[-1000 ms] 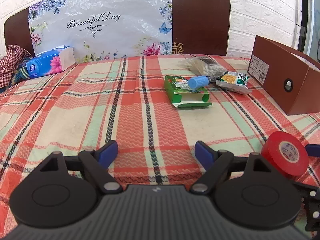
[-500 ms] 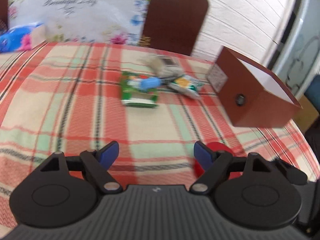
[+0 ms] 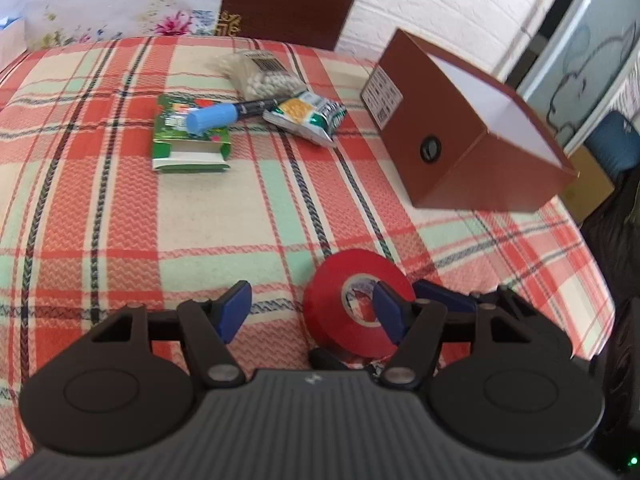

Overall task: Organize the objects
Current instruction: 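Lift the red tape toward the box while the left tool grasps it, then lower the red tape into the brown box with the left tool and release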

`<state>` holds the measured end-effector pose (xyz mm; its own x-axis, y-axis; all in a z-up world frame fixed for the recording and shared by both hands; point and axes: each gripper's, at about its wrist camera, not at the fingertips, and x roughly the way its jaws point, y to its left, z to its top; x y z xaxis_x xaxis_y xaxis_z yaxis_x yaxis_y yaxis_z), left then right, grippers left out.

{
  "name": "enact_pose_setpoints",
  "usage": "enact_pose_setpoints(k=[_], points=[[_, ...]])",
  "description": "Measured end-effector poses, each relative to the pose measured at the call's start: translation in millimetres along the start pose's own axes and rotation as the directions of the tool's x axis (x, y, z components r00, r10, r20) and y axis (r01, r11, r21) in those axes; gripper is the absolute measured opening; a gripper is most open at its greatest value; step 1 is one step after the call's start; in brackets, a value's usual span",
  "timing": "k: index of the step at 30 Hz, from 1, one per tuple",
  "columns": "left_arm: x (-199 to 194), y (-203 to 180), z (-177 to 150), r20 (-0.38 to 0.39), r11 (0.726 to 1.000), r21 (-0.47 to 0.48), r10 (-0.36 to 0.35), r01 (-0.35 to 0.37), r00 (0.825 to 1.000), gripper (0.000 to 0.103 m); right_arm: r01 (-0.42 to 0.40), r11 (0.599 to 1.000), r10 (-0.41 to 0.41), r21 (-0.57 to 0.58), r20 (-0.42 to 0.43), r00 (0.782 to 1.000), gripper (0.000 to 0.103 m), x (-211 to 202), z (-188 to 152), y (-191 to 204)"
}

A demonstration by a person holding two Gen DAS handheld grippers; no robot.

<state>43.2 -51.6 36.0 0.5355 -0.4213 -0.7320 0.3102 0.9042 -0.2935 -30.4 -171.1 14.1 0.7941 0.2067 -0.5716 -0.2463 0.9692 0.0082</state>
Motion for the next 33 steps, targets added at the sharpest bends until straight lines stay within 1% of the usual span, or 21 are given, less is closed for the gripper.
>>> enact_pose_setpoints(k=[1,2,3,4,6,9,11,13,16,18,21,24,26,29,31,32,33], points=[[6,-3,-1,-0.02,1.0,0.013,0.01,-0.01,1.0,0.055,-0.007,1.0,0.007,-0.008,0.001,1.0,0.081,1,1,1],[9,-5,-3,-0.018,0.999,0.027,0.027,-0.026,0.999,0.05,-0.019,1.0,0.019,-0.02,0.008,1.0,0.076,1,2,3],[9,-8,-3,-0.013,0.998,0.044,0.036,-0.035,0.999,0.045,-0.011,0.999,0.012,-0.036,0.017,1.0,0.073,0,2,5],[9,-10,-2,-0.022,0.999,0.047,0.023,-0.022,0.999,0.033,-0.009,0.999,0.01,-0.046,0.02,1.0,0.073,0,2,7],[5,-16,3,-0.018,0.997,0.064,0.042,-0.041,0.999,0.031,-0.011,0.999,0.013,-0.04,0.034,0.999,0.073,-3,3,6],[-8,-28,17,0.025,0.996,0.086,0.025,-0.027,0.999,0.031,-0.001,1.0,0.001,0.007,0.076,0.997,0.073,-10,8,-3],[-18,-41,33,0.072,0.994,0.11,-0.002,-0.006,0.997,0.031,0.033,0.999,-0.035,0.013,0.122,0.992,0.073,-18,16,-11],[-26,-60,50,0.121,0.988,0.155,-0.025,0.006,0.992,0.031,0.067,0.997,-0.071,0.026,0.173,0.982,0.073,-26,28,-24],[-30,-94,76,0.187,0.972,0.233,-0.058,0.013,0.981,0.031,0.121,0.992,-0.129,0.048,0.255,0.958,0.073,-39,48,-50],[-28,-113,93,0.21,0.964,0.263,-0.083,0.025,0.974,0.031,0.172,0.984,-0.179,0.051,0.296,0.938,0.073,-45,60,-67],[-16,-140,113,0.231,0.955,0.292,-0.115,0.044,0.966,0.031,0.228,0.97,-0.241,0.078,0.325,0.914,0.073,-48,73,-95],[0,-162,125,0.244,0.946,0.319,-0.133,0.05,0.96,0.031,0.268,0.957,-0.289,0.107,0.325,0.901,0.073,-44,80,-120],[13,-173,129,0.245,0.942,0.333,-0.138,0.05,0.96,0.031,0.285,0.95,-0.31,0.124,0.308,0.899,0.073,-36,82,-136],[33,-180,133,0.221,0.941,0.335,-0.134,0.053,0.966,0.031,0.288,0.945,-0.32,0.154,0.263,0.91,0.073,-21,83,-156],[45,-180,134,0.202,0.944,0.327,-0.119,0.048,0.972,0.031,0.294,0.942,-0.326,0.16,0.231,0.917,0.072,-11,81,-161],[50,-177,134,0.19,0.95,0.31,-0.109,0.046,0.976,0.031,0.296,0.942,-0.325,0.159,0.215,0.921,0.072,-6,80,-162],[55,-175,134,0.182,0.954,0.299,-0.095,0.037,0.979,0.032,0.275,0.946,-0.308,0.174,0.21,0.928,0.072,-2,79,-165]])
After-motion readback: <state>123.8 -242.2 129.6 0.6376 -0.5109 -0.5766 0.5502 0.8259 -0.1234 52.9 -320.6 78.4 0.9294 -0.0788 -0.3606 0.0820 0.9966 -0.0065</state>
